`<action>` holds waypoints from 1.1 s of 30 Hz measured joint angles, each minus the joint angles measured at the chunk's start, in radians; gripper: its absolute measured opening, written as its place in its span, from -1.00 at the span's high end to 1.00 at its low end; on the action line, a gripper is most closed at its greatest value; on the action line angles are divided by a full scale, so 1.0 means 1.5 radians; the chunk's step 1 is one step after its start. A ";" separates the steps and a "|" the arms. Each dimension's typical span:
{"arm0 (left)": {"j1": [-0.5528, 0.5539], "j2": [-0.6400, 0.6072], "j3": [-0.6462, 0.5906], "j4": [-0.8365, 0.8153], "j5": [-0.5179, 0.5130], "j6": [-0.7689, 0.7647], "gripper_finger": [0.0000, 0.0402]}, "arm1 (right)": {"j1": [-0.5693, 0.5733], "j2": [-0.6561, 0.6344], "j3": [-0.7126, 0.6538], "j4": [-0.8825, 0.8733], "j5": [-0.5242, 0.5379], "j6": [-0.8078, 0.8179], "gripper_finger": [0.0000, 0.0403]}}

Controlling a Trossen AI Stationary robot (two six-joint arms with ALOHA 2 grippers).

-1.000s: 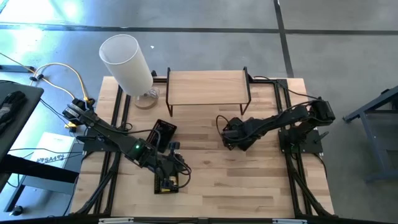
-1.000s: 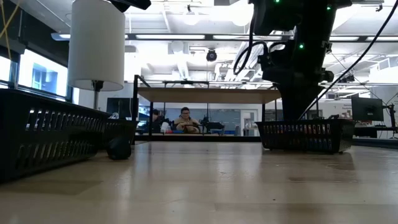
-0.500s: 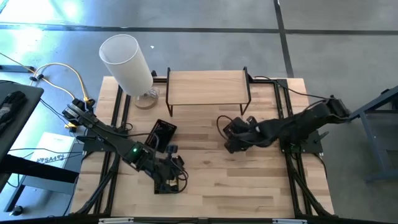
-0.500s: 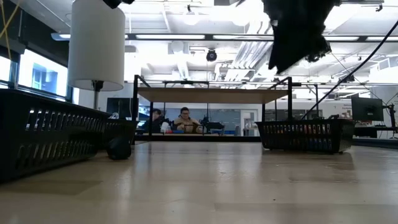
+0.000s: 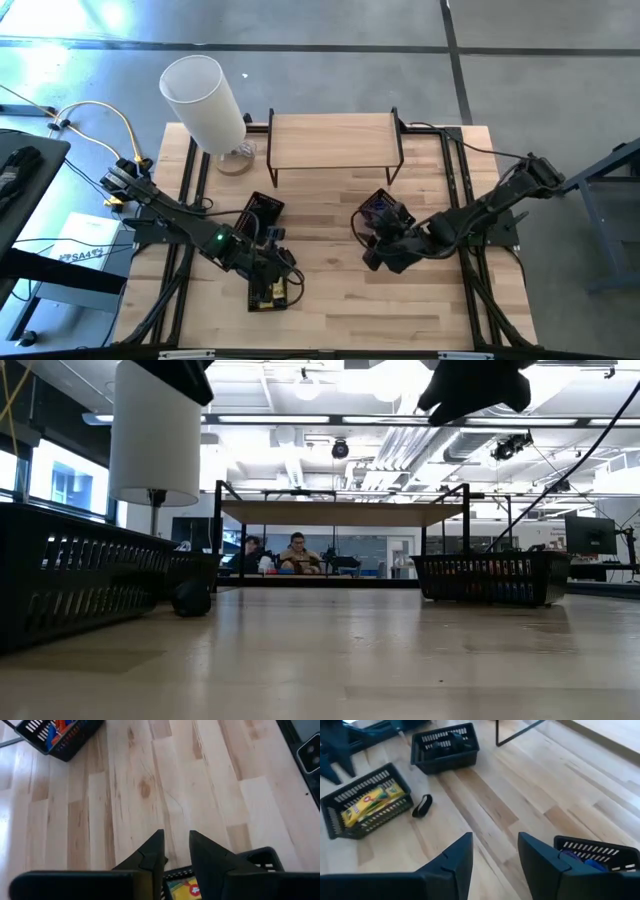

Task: Pick & Place Office Desk Supplies
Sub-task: Adjust the bottom black bin

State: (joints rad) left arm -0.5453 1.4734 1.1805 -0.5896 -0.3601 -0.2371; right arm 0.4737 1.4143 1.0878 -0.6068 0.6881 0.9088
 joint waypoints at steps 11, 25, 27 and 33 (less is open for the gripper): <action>0.036 0.000 0.000 0.014 -0.026 -0.022 -0.04 | 0.038 0.010 -0.001 0.013 0.019 0.007 0.29; 0.128 0.056 0.004 0.049 0.114 0.046 -0.11 | 0.090 0.011 -0.001 0.038 0.062 0.007 0.29; 0.133 0.083 0.015 0.035 0.118 0.076 -0.11 | 0.095 0.011 -0.001 0.044 0.064 0.007 0.29; 0.150 0.171 0.093 -0.085 0.124 0.085 -0.11 | 0.106 0.011 -0.002 0.052 0.065 0.007 0.29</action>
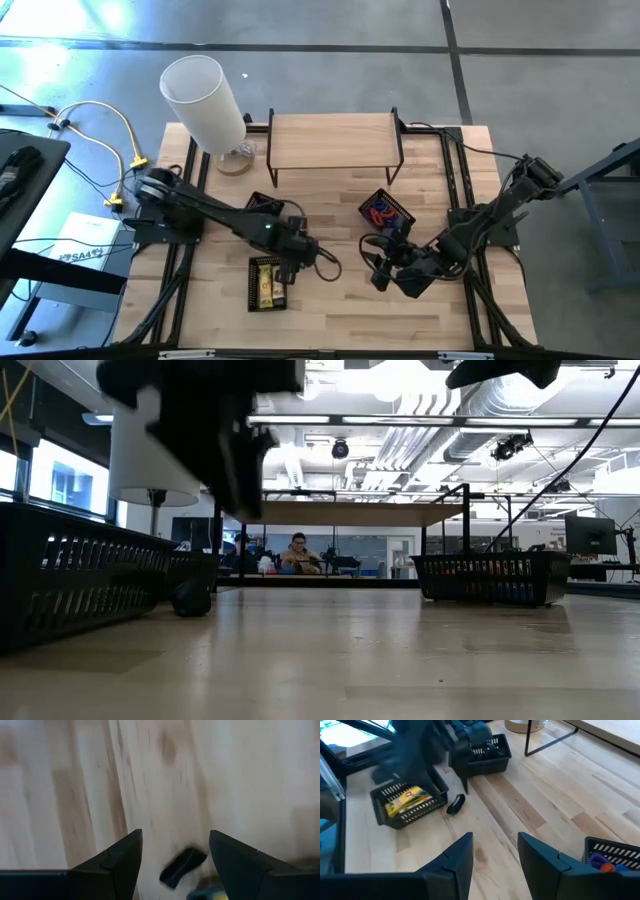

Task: Pick & Place Office Desk Supplies
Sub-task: Adjust the bottom black bin

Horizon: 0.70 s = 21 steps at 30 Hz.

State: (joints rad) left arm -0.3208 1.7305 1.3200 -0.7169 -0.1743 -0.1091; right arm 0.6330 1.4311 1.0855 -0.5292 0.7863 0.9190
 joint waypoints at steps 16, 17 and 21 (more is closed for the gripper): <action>0.014 0.085 0.023 -0.040 0.035 0.037 -0.11 | 0.003 0.000 -0.050 0.054 -0.002 -0.006 0.29; 0.017 0.088 0.023 -0.038 0.038 0.037 -0.11 | 0.003 0.000 -0.050 0.056 -0.002 -0.008 0.29; 0.031 0.088 0.023 -0.047 0.050 0.013 -0.11 | 0.003 0.000 -0.050 0.066 -0.003 -0.022 0.29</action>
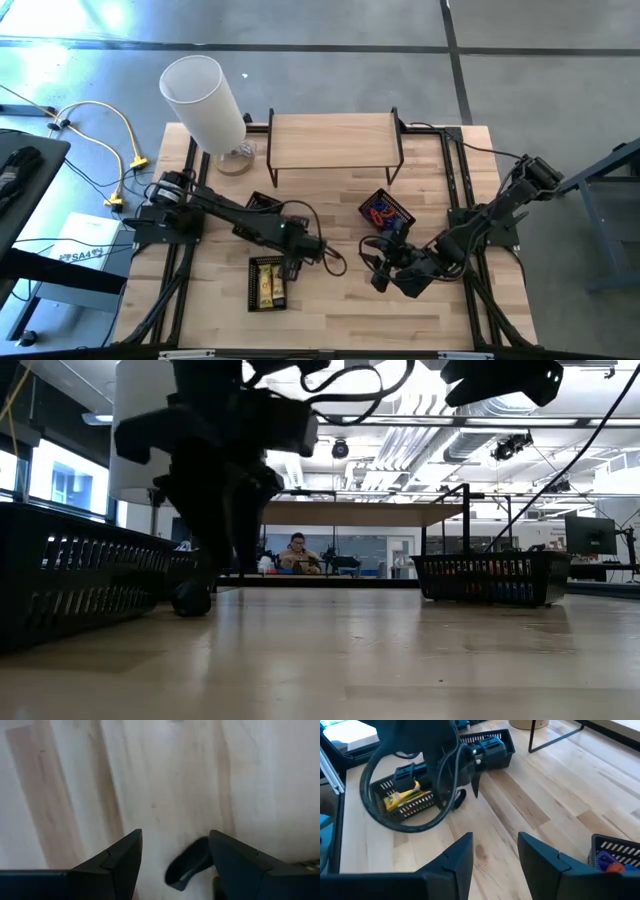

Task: Pick & Place Office Desk Supplies
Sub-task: Adjust the bottom black bin

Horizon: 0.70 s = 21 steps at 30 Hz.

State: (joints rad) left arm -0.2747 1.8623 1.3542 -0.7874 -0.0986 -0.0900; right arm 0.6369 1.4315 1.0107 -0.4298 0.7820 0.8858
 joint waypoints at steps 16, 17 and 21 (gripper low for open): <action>-0.056 -0.002 0.000 -0.106 0.000 -0.081 -0.11 | 0.007 0.000 0.000 0.001 -0.002 0.000 0.29; -0.058 -0.002 0.000 -0.112 0.000 -0.084 -0.11 | 0.008 0.000 0.001 0.001 -0.002 0.000 0.29; -0.065 -0.002 0.000 -0.108 -0.005 -0.074 -0.11 | 0.009 0.000 0.001 0.001 -0.002 0.003 0.29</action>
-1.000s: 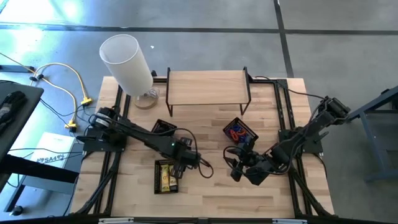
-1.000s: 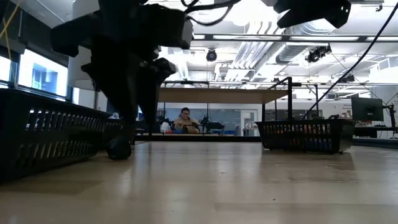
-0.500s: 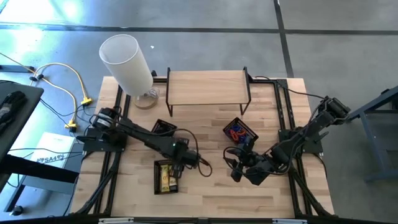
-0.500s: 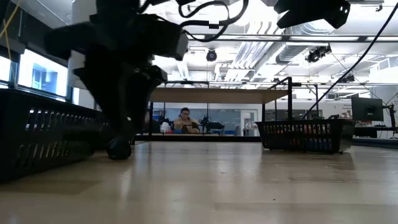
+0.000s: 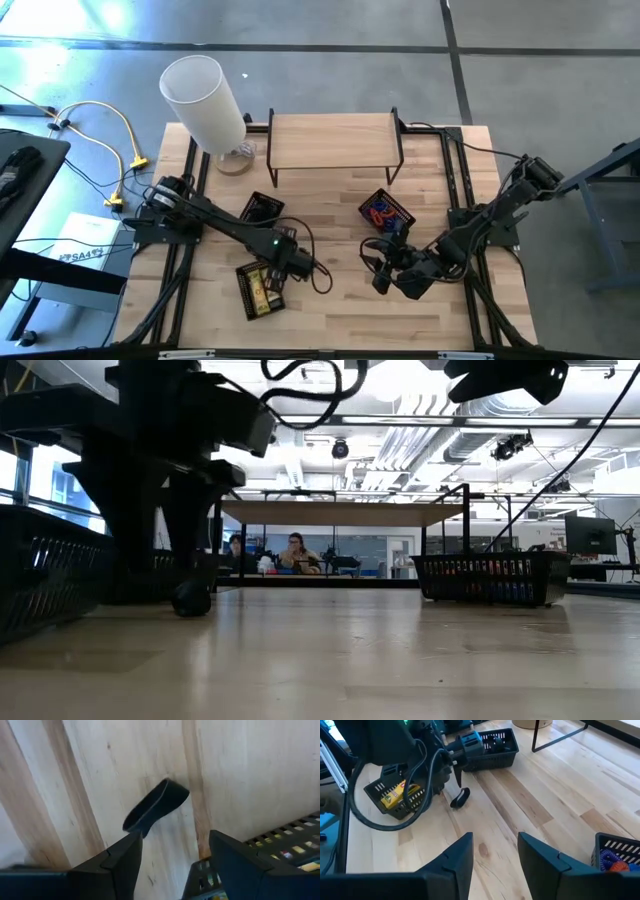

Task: Pick & Place Office Desk Supplies
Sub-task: Adjust the bottom black bin, then put the black rubber band into the top left black bin

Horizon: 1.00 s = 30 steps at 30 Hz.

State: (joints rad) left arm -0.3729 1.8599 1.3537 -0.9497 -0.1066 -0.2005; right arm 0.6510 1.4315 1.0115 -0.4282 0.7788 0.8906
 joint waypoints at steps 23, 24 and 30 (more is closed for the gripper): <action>0.036 0.004 -0.001 0.068 0.000 0.134 -0.11 | 0.012 0.000 0.001 0.016 0.000 -0.003 0.29; 0.033 0.004 -0.001 0.068 0.000 0.134 -0.11 | 0.012 0.000 0.001 0.017 0.000 -0.003 0.29; 0.021 0.004 -0.001 0.068 0.003 0.149 -0.11 | 0.012 0.000 0.001 0.017 0.000 -0.004 0.29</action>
State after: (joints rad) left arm -0.3412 1.8654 1.3525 -0.8478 -0.1015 0.0223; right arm 0.6685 1.4315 1.0122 -0.4030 0.7785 0.8852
